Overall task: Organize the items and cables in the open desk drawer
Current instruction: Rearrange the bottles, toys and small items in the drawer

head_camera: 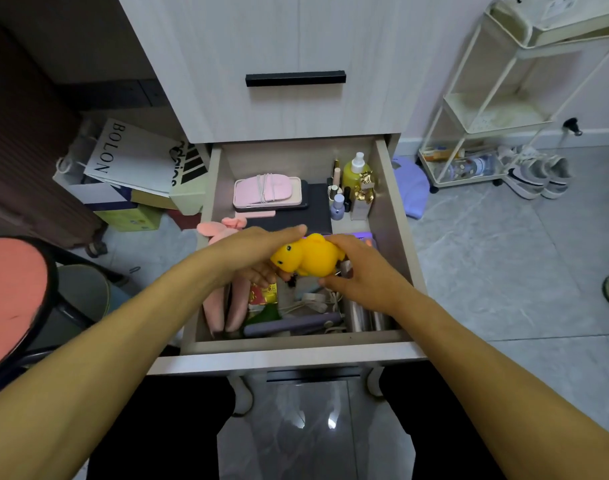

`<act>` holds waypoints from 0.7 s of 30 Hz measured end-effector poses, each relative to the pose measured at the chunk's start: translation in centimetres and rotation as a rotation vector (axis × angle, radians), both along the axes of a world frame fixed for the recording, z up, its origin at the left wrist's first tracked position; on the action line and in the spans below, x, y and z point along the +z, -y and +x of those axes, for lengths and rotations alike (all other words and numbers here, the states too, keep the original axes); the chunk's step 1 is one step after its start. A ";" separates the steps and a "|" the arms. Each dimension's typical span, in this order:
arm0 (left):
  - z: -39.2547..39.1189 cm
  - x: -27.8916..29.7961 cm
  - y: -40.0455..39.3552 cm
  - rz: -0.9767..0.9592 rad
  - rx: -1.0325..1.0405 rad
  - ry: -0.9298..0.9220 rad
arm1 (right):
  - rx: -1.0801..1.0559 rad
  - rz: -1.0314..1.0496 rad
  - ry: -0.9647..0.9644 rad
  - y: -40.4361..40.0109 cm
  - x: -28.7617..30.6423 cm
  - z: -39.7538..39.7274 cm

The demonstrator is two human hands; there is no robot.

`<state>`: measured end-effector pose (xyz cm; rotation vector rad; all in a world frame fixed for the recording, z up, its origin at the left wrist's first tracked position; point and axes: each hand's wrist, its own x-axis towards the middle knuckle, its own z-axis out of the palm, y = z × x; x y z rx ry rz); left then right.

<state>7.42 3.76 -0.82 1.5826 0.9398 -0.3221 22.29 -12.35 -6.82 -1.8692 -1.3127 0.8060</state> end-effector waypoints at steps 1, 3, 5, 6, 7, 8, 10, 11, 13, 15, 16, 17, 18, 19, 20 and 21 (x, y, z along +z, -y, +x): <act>-0.1 0.0 0.1 -0.037 0.048 0.024 | -0.012 0.001 -0.048 -0.1 0.0 -0.1; -0.2 -0.2 0.1 -0.113 0.146 0.092 | -0.036 -0.038 -0.129 -0.1 0.0 -0.2; -0.4 -0.7 -0.1 -0.129 0.202 0.152 | -0.083 -0.105 -0.249 -0.4 0.3 -0.1; -0.6 -0.9 -0.2 -0.097 0.184 0.171 | -0.113 -0.137 -0.322 -0.6 0.6 0.0; -0.7 -1.1 -0.1 -0.065 0.147 0.188 | -0.136 -0.164 -0.387 -0.8 0.9 0.0; -0.8 -1.3 0.0 -0.053 0.109 0.207 | -0.149 -0.186 -0.435 -1.0 1.2 0.1; -0.9 -1.6 0.6 -0.100 0.088 0.247 | -0.143 -0.219 -0.490 -1.4 1.7 0.1; -0.7 -1.9 0.8 -0.134 0.119 0.264 | -0.130 -0.230 -0.482 -1.7 1.9 0.1; -0.1 -2.5 1.2 -0.181 0.230 0.271 | -0.105 -0.263 -0.397 -2.4 2.0 0.4; 0.8 -3.2 1.4 -0.210 0.323 0.274 | -0.094 -0.303 -0.252 -3.1 2.0 1.0; 1.3 -3.5 1.6 -0.228 0.360 0.279 | -0.089 -0.319 -0.177 -3.3 2.0 1.3; 1.9 -3.7 1.8 -0.251 0.394 0.285 | -0.081 -0.338 -0.104 -3.5 2.0 1.7; 2.3 -3.9 2.1 -0.263 0.427 0.283 | -0.064 -0.346 -0.030 -3.7 2.1 1.9; 2.8 -4.1 2.3 -0.270 0.459 0.276 | -0.039 -0.346 0.041 -3.8 2.2 2.1; 3.4 -4.3 2.4 -0.270 0.491 0.267 | -0.004 -0.345 0.104 -4.1 2.4 2.3; 4.1 -4.6 2.4 -0.262 0.525 0.259 | 0.030 -0.357 0.160 -4.4 2.4 2.6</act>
